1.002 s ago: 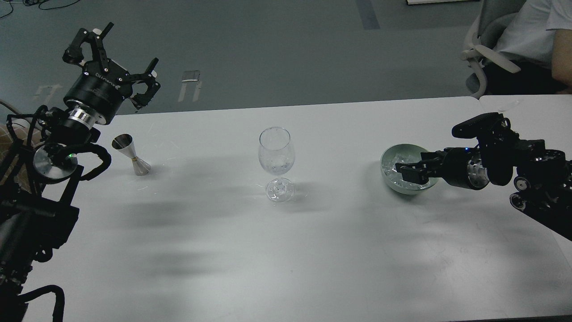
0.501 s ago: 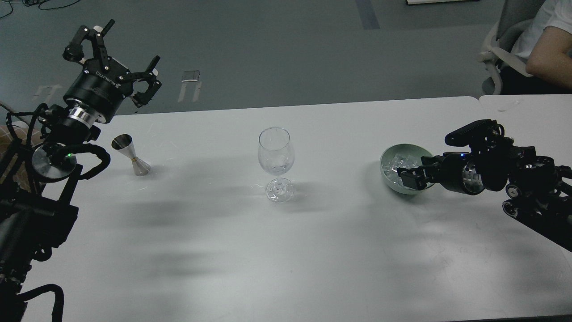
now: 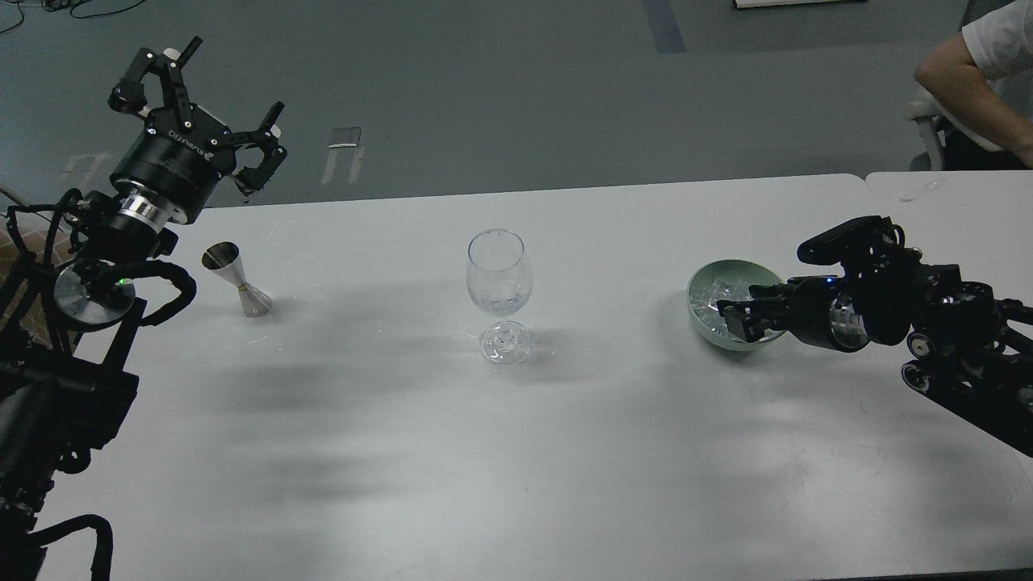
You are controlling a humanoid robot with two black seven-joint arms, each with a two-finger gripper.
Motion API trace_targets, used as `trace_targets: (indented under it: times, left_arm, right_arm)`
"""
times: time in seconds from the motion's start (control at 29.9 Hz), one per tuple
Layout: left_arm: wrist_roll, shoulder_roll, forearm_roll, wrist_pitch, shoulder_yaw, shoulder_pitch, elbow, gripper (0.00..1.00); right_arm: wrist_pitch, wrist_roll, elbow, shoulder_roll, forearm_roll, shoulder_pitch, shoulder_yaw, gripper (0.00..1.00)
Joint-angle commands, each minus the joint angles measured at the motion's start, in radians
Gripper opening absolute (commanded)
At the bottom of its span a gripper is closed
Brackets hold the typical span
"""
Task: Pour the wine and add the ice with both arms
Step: 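Reach the right hand into the green bowl and grasp ice, then lift the ice with the right hand over the wine glass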
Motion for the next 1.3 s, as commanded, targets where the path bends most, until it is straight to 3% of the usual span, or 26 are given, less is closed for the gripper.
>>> trace_targets:
  times: [0.0, 0.1, 0.2, 0.53, 0.7, 0.84, 1.07, 1.27]
  left_arm:
    - [0.0, 0.0, 0.0, 0.002, 0.0, -0.001, -0.001, 0.98]
    - [0.0, 0.0, 0.001, 0.004, 0.0, 0.0, -0.001, 0.98]
    - [-0.001, -0.002, 0.0, 0.005, 0.0, 0.0, 0.003, 0.98]
    - [-0.002, 0.0, 0.0, 0.005, 0.0, -0.001, 0.008, 0.98]
    - [0.0, 0.024, 0.0, 0.005, -0.001, -0.004, 0.008, 0.98]
    - [0.0, 0.029, 0.0, 0.005, -0.002, -0.009, 0.006, 0.98]
    - [0.0, 0.044, 0.0, 0.005, -0.002, -0.015, 0.006, 0.98]
    - [-0.001, 0.051, 0.0, 0.005, -0.002, -0.015, 0.006, 0.98]
  right_arm:
    - [0.006, 0.0, 0.004, -0.005, 0.0, -0.002, -0.003, 0.27]
    - [0.008, 0.002, 0.005, -0.01, -0.002, 0.004, -0.033, 0.23]
    - [0.006, 0.003, 0.001, -0.01, -0.002, 0.007, -0.04, 0.0]
    - [-0.008, 0.017, 0.051, -0.048, 0.014, 0.026, 0.034, 0.0]
    - [-0.005, 0.058, 0.093, -0.079, 0.057, 0.006, 0.253, 0.0]
    - [-0.002, 0.089, 0.166, -0.097, 0.1, 0.009, 0.31, 0.0]
    - [0.0, 0.086, 0.333, -0.033, 0.112, 0.018, 0.35, 0.0]
    - [0.0, 0.084, 0.369, 0.07, 0.103, 0.067, 0.345, 0.0]
